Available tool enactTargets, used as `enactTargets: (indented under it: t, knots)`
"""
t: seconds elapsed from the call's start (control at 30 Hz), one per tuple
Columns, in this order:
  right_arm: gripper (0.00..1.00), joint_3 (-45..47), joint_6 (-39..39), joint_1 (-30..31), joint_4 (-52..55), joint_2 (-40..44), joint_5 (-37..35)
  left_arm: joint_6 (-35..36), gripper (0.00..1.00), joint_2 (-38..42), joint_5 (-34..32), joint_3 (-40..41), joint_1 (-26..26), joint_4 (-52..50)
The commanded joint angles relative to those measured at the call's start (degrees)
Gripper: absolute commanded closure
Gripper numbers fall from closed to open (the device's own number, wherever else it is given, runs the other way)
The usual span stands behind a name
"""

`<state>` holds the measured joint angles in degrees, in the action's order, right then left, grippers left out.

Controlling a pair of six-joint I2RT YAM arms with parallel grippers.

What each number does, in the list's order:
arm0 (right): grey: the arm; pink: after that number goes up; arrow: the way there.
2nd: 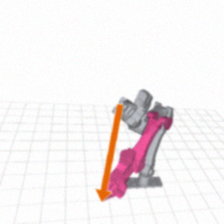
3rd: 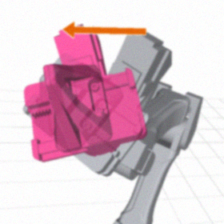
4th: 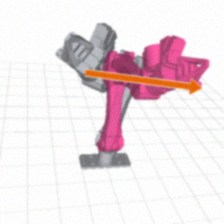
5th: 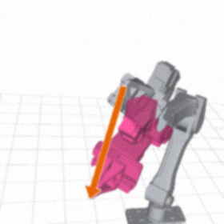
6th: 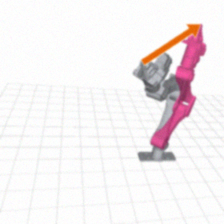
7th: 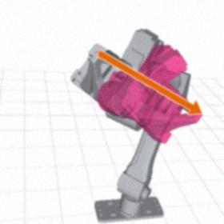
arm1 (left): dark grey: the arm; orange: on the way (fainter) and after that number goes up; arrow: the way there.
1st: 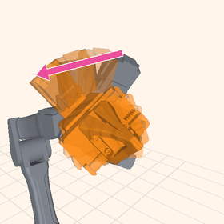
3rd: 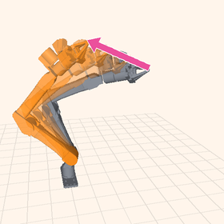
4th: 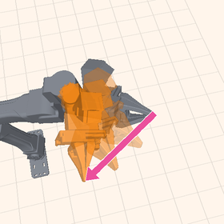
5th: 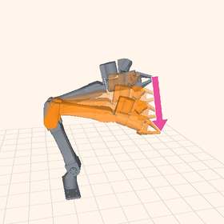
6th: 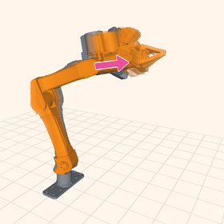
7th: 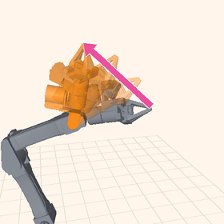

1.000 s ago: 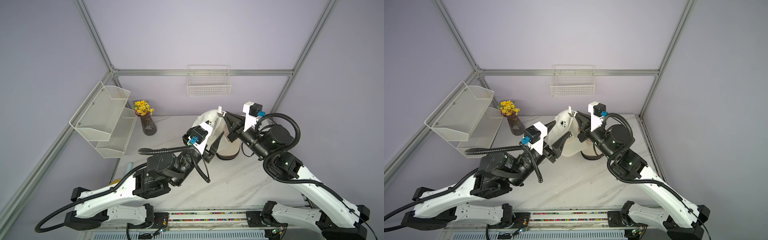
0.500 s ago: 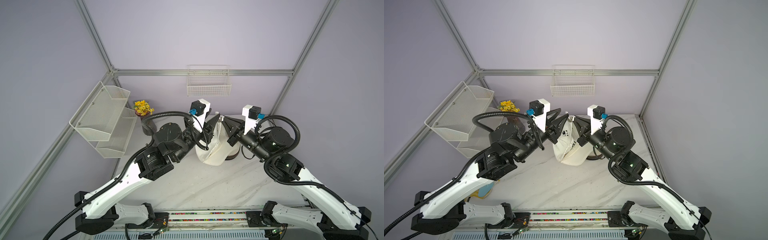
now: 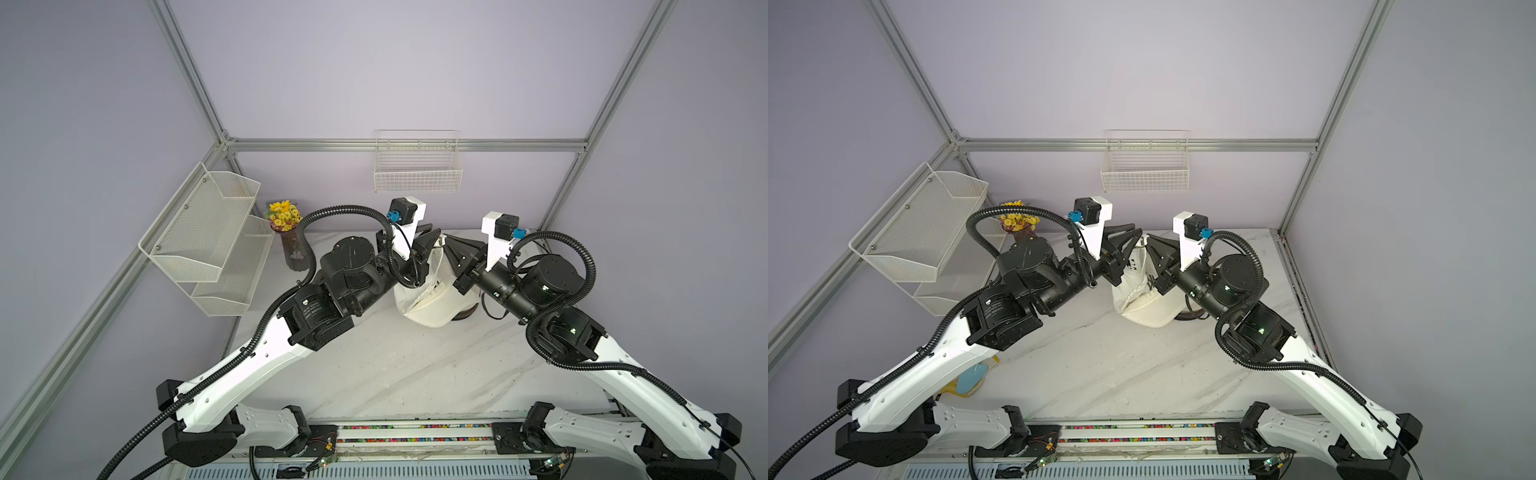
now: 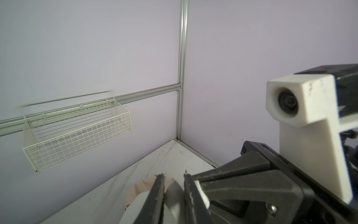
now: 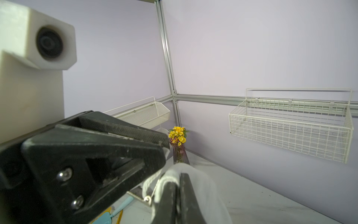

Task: Open the adjustable buckle of the baseball cap
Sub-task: Open the adjustable buckle on the baseball cap.

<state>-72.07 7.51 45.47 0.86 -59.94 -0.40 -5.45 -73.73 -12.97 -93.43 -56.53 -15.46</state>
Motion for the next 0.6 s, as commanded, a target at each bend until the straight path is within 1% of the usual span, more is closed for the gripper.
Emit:
enactTargets:
  t: [0.0,0.2,0.57]
  knots:
    - [1.00,-0.4,1.2,-0.2,-3.4,0.9,-0.9,-2.6,0.80,1.7,1.9,0.0,0.3,0.8]
    - [1.00,-0.6,4.1,-0.1,-5.8,0.5,-2.0,-4.0,0.80,2.6,1.9,4.3,0.2,4.0]
    - [1.00,0.9,8.9,-0.1,-11.8,-0.1,-4.5,-5.8,0.82,3.1,2.1,8.2,-0.5,7.9]
